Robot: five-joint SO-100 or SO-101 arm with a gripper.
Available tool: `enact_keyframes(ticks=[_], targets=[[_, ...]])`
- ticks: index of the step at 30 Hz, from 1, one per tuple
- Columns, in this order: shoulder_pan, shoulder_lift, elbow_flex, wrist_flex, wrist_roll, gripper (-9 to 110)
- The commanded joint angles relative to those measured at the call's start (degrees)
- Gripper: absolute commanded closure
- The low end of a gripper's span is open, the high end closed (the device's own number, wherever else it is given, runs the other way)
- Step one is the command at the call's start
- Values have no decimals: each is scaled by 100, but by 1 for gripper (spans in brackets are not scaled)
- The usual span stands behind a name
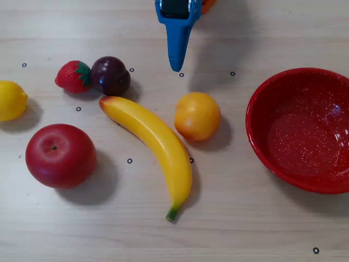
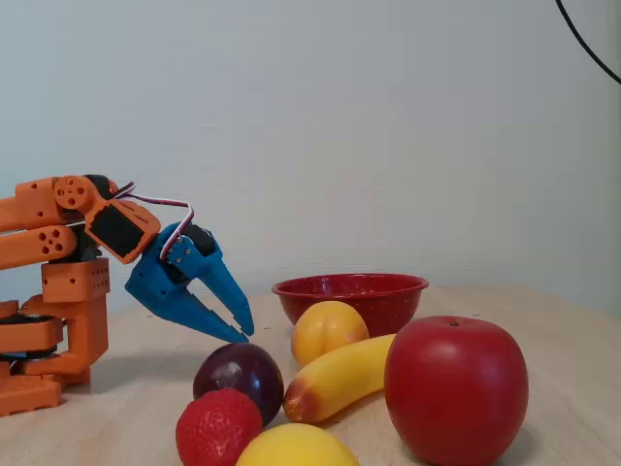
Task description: Put the lemon in the red bowl.
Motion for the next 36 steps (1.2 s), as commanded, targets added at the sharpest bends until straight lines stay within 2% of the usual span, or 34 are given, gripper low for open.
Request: enact_keyframes(ticks=[1, 14, 26, 36], targets=[[-9, 79, 44, -62, -35, 101], [9, -158, -264, -79, -62, 101], [70, -2505, -3146, 914, -229, 101], [-272, -5019, -6135, 2786, 290, 101]])
